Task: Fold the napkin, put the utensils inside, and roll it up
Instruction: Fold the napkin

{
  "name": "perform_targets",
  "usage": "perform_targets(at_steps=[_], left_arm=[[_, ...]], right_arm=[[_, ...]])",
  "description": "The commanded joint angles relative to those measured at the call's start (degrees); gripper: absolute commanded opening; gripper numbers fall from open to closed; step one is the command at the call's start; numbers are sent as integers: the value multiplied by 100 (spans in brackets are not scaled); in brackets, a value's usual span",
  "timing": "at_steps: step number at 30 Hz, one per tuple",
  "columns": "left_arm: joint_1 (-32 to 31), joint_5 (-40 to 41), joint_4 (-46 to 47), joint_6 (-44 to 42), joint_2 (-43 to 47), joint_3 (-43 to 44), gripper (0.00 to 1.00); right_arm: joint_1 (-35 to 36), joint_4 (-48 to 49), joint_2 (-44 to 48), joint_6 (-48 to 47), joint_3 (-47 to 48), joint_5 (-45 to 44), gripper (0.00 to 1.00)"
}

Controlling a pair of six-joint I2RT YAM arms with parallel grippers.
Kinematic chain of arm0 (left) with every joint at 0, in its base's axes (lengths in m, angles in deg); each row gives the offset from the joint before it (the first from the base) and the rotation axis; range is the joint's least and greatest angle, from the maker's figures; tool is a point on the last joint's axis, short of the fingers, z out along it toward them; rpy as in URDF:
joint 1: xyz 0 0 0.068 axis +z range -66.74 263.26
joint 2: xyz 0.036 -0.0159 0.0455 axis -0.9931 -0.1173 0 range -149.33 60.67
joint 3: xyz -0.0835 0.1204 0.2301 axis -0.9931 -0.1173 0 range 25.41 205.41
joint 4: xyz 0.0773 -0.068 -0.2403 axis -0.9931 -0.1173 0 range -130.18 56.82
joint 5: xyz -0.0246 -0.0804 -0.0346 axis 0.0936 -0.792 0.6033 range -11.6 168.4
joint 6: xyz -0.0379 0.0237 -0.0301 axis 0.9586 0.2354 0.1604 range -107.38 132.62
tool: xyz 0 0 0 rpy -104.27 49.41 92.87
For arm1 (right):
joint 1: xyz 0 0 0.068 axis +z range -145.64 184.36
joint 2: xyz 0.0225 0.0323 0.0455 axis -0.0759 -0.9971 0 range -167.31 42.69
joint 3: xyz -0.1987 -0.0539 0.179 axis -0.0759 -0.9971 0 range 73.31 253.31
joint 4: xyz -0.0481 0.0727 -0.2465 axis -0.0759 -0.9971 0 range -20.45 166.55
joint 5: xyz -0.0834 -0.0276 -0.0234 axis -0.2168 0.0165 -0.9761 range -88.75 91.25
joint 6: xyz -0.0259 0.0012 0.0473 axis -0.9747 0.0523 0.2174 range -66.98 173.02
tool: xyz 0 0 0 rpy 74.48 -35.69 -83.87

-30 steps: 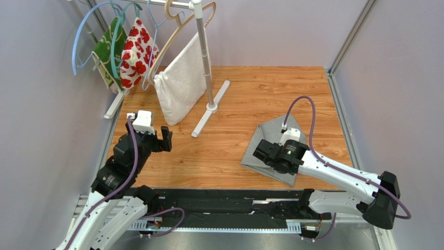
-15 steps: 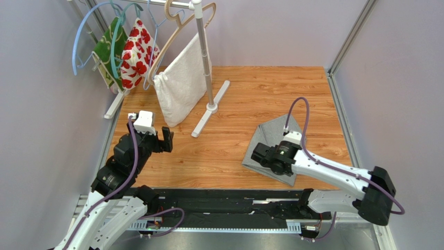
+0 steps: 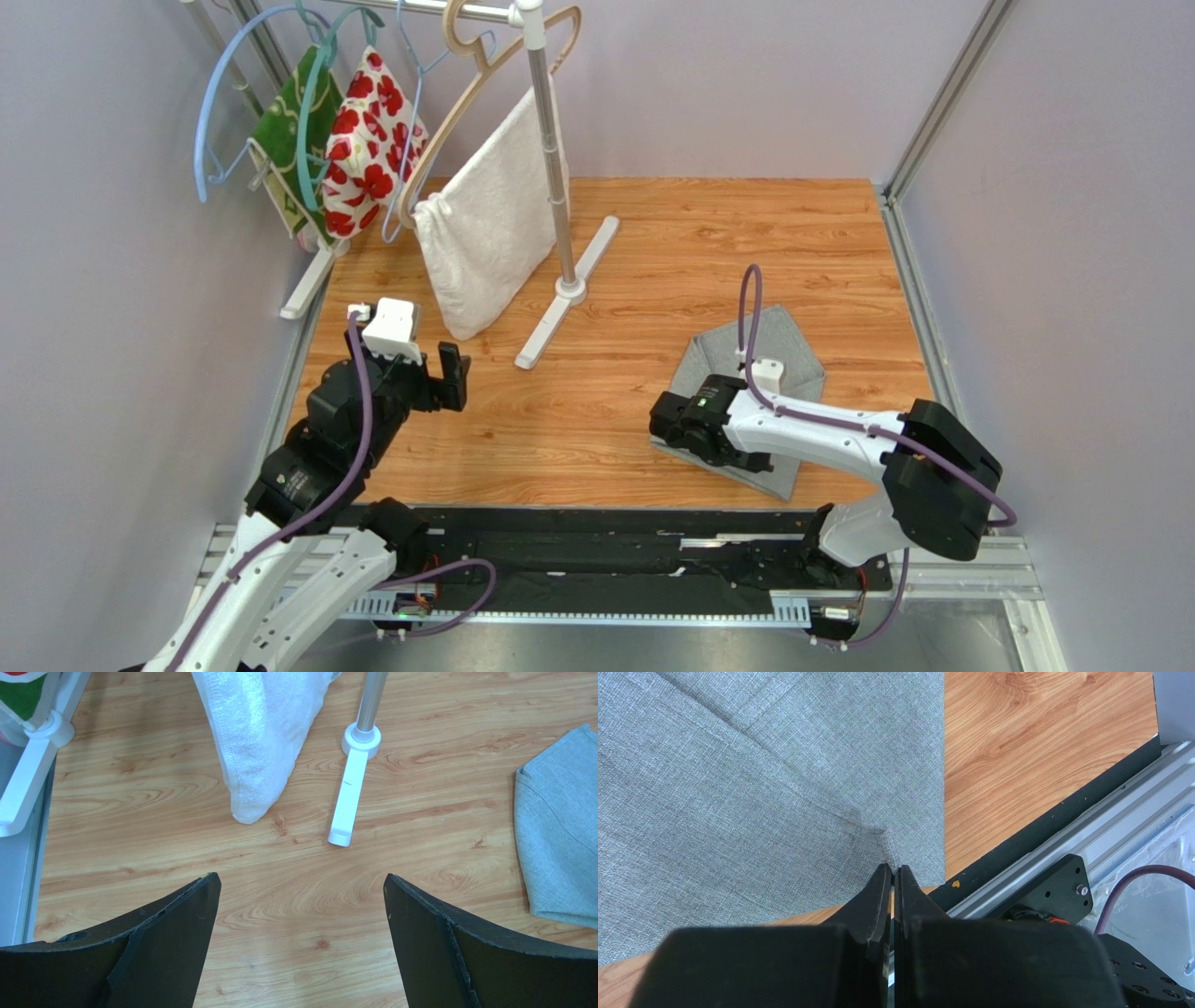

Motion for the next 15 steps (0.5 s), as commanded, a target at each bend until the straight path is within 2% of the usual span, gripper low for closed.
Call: perform_targets(at_steps=[1,10,15], left_arm=[[-70,-60,59,31,-38,32,95],[-149,-42,59,31,-82,23,96],[-176,-42,59,31,-126,23,95]], right_arm=[[-19,-1841,19,303,-14,-139,0],[25,-1841,-692,233,-41,125,0],[42,-1842,-737,145,38,177,0]])
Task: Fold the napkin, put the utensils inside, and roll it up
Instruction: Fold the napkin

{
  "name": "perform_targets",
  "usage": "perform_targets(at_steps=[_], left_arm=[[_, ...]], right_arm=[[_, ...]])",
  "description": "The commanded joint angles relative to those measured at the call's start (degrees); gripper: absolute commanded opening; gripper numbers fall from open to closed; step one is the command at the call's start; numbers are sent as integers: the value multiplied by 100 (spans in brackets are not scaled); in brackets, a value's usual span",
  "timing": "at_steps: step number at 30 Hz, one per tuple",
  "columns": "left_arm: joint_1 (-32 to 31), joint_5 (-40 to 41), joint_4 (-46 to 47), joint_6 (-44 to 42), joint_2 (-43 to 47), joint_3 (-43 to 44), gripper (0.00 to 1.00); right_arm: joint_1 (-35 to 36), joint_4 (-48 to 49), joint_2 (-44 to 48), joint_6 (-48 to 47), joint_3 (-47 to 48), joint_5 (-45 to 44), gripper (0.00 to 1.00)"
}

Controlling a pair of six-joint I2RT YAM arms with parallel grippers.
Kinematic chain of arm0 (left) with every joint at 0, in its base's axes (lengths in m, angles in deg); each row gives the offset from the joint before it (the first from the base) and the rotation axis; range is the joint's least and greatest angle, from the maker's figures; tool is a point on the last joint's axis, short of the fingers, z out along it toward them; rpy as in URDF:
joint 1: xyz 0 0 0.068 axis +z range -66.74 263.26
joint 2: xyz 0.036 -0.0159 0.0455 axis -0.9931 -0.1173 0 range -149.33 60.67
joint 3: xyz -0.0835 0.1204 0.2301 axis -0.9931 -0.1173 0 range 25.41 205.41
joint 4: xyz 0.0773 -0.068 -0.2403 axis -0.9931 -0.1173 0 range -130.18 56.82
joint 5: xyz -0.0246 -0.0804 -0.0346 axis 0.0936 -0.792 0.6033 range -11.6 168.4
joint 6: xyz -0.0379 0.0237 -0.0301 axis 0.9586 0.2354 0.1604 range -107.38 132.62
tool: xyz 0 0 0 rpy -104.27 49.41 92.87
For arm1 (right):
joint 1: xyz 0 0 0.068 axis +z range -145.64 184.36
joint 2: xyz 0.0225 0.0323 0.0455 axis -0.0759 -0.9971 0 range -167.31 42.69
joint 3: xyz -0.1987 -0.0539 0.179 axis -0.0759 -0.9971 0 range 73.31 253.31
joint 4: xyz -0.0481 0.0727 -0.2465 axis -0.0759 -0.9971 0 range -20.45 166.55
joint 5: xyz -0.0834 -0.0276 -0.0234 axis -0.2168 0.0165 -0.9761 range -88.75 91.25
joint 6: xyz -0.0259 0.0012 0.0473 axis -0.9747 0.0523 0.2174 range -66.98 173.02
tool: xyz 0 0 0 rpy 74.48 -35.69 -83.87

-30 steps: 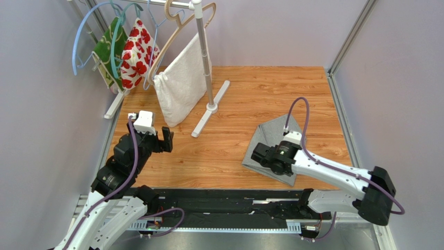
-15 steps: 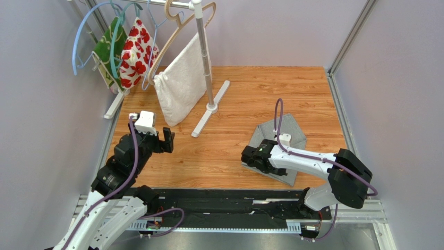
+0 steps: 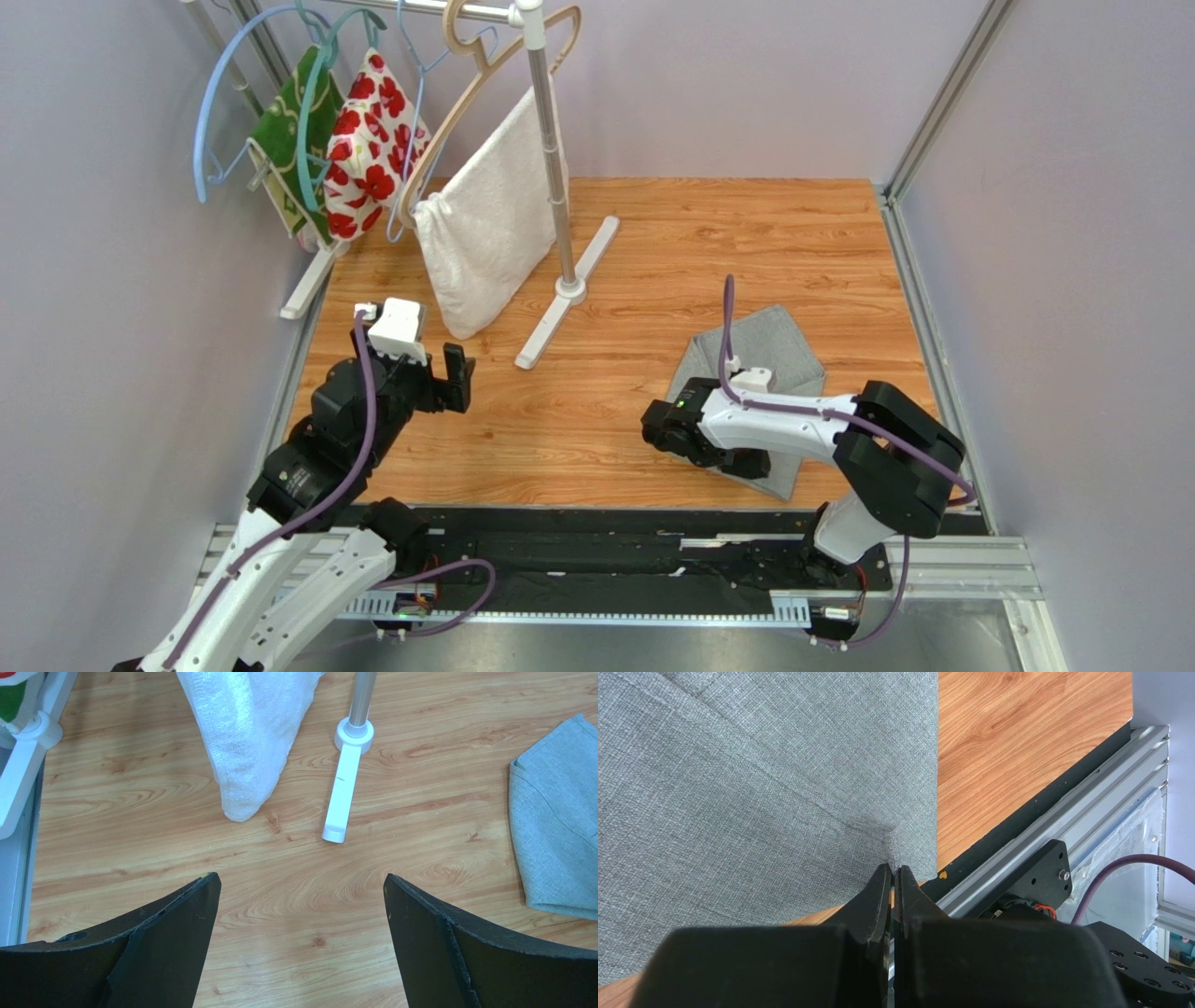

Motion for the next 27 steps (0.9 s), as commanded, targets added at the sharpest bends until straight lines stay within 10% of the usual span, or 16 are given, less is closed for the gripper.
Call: perform_targets(at_steps=[1,15,21,27], left_arm=[[-51,-12,59,31,-67,23,96],[-104,-47,59,22,-198,23,95],[-121,-336,94,22,-391,137,95],[-130,-696,94,320,-892,400,91]], right_arm=[[34,-1844,41,93,95,-50,0],[-19,-1844,-82,-100,86,-32,0],[-19,-1844,708,-302,516,-181,73],[-45,-1739,1166,-513,921,-410,76]])
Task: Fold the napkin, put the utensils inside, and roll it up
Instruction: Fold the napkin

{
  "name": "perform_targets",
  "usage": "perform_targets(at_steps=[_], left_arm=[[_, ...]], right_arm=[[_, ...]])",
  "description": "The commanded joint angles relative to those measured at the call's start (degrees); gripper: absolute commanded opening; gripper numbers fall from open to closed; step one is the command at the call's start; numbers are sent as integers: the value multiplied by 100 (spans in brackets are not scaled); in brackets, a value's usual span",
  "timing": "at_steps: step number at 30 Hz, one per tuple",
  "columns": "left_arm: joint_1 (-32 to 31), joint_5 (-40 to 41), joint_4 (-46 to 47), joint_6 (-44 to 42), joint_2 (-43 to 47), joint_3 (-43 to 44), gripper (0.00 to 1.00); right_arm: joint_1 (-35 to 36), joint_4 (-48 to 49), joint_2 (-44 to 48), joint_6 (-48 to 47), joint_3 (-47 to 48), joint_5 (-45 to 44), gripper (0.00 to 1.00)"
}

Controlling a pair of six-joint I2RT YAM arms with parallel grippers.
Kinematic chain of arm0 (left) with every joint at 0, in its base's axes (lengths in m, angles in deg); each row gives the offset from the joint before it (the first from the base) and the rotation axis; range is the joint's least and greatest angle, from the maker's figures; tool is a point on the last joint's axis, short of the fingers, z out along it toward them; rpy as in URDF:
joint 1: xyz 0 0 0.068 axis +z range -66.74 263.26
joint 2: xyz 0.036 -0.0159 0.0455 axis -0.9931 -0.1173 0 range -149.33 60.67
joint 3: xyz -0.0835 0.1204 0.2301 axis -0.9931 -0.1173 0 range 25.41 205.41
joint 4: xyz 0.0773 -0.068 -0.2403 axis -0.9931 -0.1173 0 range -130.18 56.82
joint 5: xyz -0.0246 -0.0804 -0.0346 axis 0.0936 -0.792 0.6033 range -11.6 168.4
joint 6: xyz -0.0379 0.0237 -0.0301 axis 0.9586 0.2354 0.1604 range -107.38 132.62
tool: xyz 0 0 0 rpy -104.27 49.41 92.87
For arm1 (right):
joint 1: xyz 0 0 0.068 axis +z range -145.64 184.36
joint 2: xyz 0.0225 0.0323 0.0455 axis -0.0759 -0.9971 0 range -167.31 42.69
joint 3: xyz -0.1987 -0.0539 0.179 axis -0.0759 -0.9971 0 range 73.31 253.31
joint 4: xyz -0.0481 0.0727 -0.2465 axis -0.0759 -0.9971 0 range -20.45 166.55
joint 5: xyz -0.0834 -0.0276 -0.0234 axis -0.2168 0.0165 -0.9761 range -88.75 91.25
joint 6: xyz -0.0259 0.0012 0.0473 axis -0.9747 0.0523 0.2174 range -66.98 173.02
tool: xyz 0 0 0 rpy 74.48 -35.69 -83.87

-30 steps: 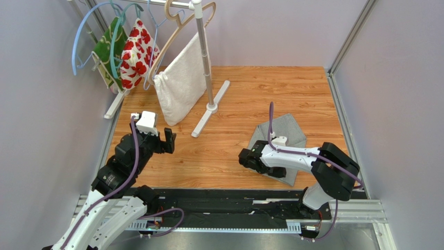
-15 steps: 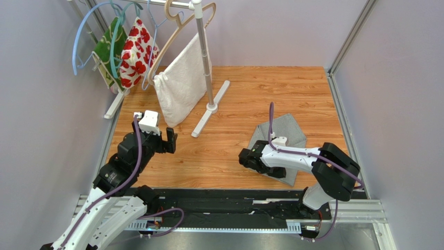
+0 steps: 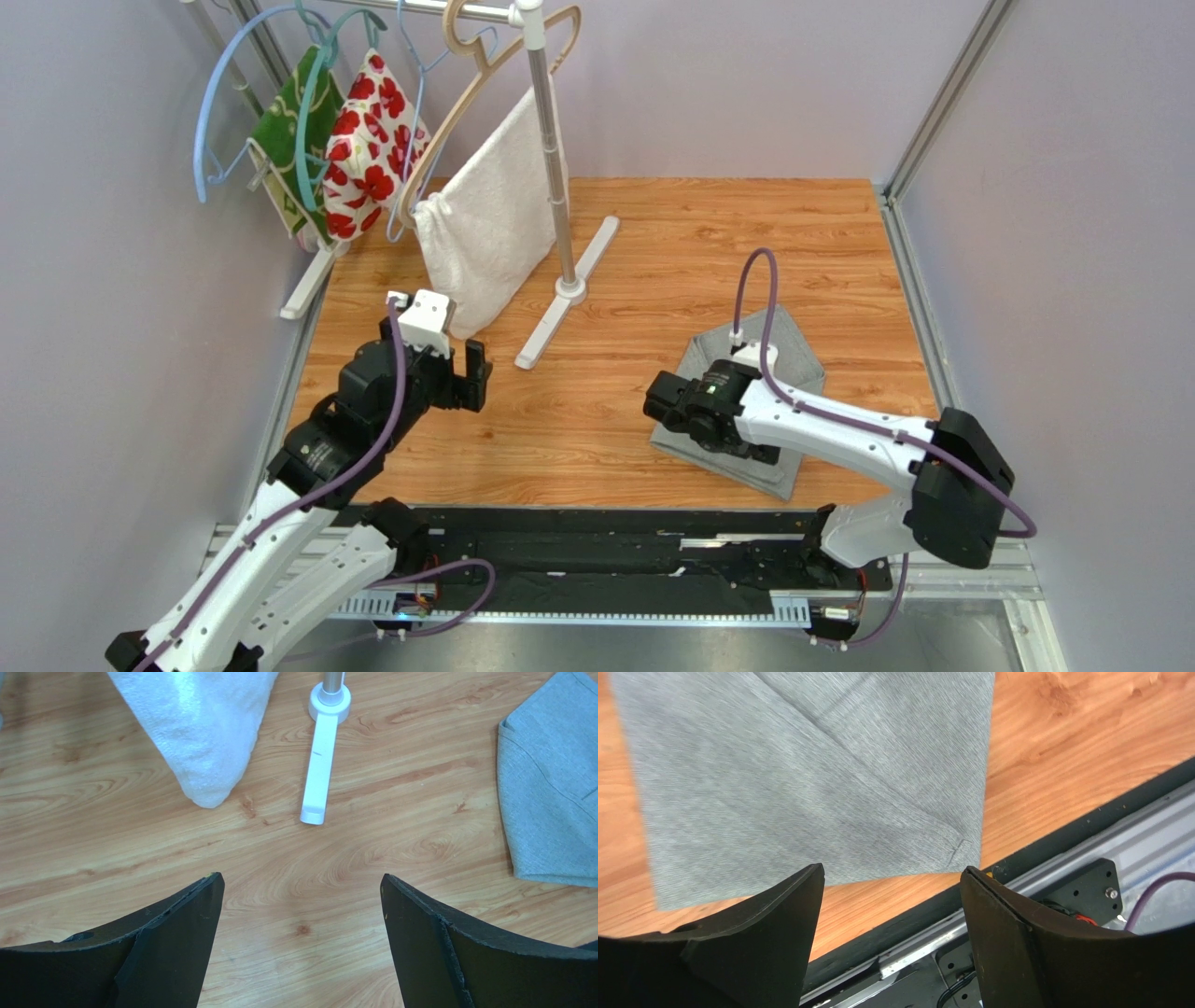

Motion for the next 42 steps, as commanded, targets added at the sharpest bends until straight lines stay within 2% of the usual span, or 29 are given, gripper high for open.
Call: perform_targets(at_steps=[1,5,7,10,16,17,20,26,29,33,42], left_arm=[[-28,-469,107,401,-370,366,90],[-159,-1146,623,1217,-1089,279,87],[-457,-1288,915,1421,-1354,147,86],[-887,-1340,1495,1729,-1899,59,85],[-1152,-2202,2998,2353,-3050,-240,82],[-1240,-2237,3260,2423,-3374,-240,81],[-1345,-2456,3744,2555,-3998,-170,79],[-1399,-2711,4168,2705,-4914,137,78],[-1390,-2659,4098,2670,-4959,182,78],[-1372,-2011,3659,2407,-4757,234,78],[-723,-2105,3193,2318,-4151,-178,80]], right_arm=[[-80,-1486,214,-358,253,-382,77],[-579,-317,520,-1123,-159,-31,77],[-844,550,1046,-1475,-563,380,77],[-1397,1291,1855,-1932,-993,786,77],[-3110,2135,2892,-2969,-1540,1698,79],[-3635,2260,2973,-3075,-1723,1858,79],[-4576,2699,3105,-3409,-2022,2535,80],[-5914,3297,2860,-3726,-2375,3318,82],[-6171,3587,2605,-3805,-2551,3652,82],[-6171,4061,2245,-3674,-2779,4038,82],[-6110,4896,1550,-3437,-3149,4566,78]])
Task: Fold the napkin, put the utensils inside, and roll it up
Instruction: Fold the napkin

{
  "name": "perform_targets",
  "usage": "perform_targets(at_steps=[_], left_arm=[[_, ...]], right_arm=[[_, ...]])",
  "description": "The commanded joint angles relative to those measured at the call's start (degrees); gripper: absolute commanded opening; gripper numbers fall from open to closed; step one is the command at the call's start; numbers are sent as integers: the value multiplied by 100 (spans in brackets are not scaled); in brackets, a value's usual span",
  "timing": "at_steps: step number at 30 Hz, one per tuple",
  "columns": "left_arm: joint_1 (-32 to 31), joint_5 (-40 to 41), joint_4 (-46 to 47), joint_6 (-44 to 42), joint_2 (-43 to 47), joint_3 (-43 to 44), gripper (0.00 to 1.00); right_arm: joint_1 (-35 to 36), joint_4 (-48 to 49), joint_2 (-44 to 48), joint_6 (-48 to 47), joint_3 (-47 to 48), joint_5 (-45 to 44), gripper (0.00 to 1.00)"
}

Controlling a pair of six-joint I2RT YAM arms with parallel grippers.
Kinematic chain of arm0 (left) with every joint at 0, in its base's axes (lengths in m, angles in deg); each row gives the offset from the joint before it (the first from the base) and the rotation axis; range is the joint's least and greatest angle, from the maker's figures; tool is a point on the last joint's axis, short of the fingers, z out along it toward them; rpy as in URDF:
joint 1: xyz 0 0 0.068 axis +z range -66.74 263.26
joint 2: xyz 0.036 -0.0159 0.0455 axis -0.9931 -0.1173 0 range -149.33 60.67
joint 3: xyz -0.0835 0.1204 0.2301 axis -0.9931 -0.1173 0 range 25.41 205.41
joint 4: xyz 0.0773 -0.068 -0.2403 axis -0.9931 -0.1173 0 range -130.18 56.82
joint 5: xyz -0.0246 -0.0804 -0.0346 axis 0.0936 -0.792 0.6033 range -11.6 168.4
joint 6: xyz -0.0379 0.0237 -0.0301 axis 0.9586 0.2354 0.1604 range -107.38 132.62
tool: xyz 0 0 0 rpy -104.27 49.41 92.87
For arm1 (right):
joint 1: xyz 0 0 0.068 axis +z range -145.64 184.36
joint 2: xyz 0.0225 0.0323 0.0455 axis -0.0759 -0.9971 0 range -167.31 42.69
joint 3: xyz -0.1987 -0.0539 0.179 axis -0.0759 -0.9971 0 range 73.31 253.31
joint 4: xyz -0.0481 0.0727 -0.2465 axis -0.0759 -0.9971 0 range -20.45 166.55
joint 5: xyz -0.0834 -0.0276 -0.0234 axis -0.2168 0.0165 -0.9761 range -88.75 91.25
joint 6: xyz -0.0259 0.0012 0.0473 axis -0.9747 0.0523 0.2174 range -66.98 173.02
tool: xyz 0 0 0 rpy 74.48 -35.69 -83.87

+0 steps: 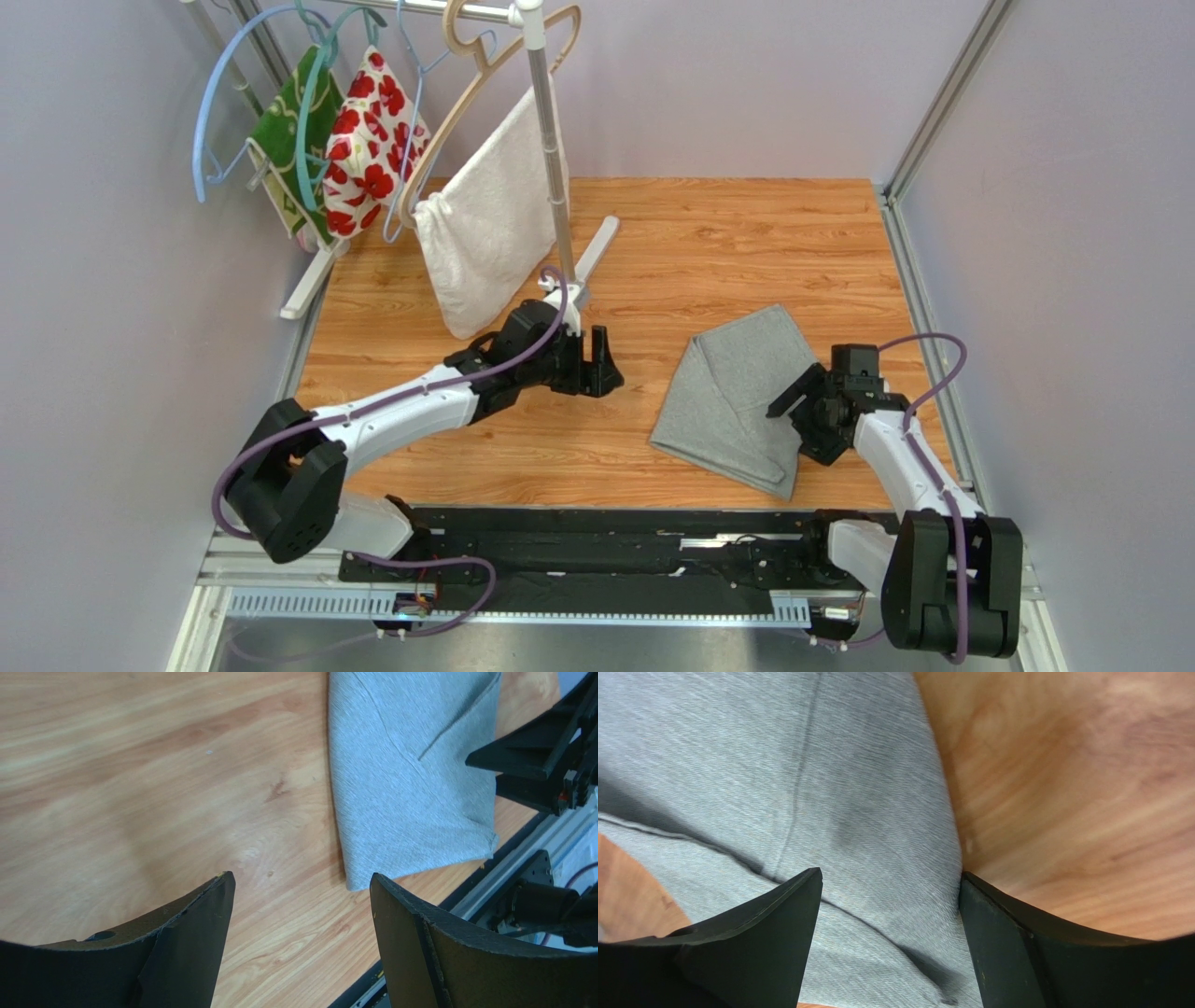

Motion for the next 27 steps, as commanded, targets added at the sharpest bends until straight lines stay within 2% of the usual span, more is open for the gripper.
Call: perform_targets(at_steps=[1,5,11,17,21,24,26,27], left_arm=[[338,28,-228,-77,474,-196,80],[742,63,-404,-147,817,-415,80],[1191,142,-650,-297,1248,-644,80],[1428,300,-966,-385,1565,-662,80],[1499,406,-1099,-393,1793,-724,80],[1516,458,-1195,-385,1794,-733,80],[1525,459,-1265,-367,1785,-741,80],[1525,450,-1274,-376,1776,-724,80]], right_arm=[[113,742,-419,157,-349,433,77],[332,900,-543,289,-419,451,76],[1062,1190,-762,754,-375,258,75],[2010,1541,-1193,1325,-138,21,75],[2861,1771,-1938,1537,230,-58,75],[3171,1675,-2248,1555,670,-242,75],[3181,1334,-2126,1502,872,-340,75],[3181,1114,-2012,1311,960,-836,76]])
